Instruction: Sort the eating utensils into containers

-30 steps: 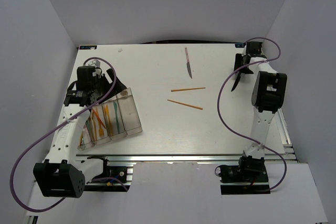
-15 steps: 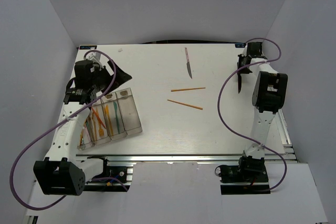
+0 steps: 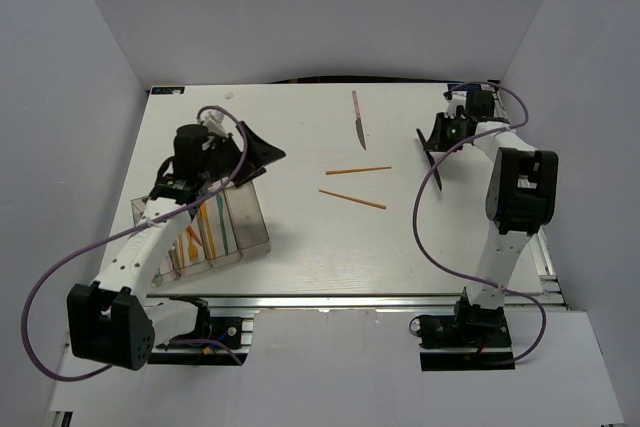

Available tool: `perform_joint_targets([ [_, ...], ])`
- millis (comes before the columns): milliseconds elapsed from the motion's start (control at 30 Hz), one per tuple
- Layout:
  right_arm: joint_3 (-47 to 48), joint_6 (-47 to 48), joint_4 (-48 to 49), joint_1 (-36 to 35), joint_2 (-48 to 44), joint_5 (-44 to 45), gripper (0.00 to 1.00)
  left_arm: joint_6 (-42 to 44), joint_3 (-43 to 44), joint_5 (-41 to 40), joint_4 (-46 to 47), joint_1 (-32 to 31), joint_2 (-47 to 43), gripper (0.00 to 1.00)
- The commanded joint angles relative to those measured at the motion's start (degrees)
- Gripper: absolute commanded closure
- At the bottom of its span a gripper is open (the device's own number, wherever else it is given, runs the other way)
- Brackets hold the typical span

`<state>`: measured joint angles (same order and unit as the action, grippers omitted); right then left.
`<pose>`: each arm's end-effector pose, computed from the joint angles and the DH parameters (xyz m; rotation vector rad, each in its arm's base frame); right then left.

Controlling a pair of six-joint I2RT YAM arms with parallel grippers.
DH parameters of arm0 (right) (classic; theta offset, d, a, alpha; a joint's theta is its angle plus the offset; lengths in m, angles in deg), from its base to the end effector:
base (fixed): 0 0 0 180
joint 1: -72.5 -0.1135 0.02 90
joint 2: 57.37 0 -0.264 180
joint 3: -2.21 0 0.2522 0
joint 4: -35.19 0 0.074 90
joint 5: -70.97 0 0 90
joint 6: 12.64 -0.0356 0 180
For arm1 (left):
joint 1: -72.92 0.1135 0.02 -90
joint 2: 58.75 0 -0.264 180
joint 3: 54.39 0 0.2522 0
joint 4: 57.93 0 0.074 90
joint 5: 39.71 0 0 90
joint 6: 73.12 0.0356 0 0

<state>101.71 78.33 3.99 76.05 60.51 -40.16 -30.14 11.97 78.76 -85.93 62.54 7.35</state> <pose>0.4522 -0.0152 0.1857 -0.1104 2.3972 0.4114 0.2511 -0.0633 0.3070 -0.3650 2.1557 -1.1077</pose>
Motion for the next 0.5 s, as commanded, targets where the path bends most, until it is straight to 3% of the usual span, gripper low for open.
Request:
perform_joint_targets([
  [0, -3.7, -0.4, 5.0, -3.0, -8.7, -9.9, 1.00, -4.5, -0.1, -2.4, 7.3, -5.3, 3.3, 0.02],
  [200, -11.2, -4.6, 7.9, -12.0, -18.6, -14.2, 1.00, -9.8, 2.1, -6.2, 13.8, -11.7, 13.6, 0.02],
  [467, -13.0, -10.3, 9.3, -23.4, -22.3, -15.3, 1.00, -12.6, 10.6, -9.5, 16.5, -15.7, 24.2, 0.04],
])
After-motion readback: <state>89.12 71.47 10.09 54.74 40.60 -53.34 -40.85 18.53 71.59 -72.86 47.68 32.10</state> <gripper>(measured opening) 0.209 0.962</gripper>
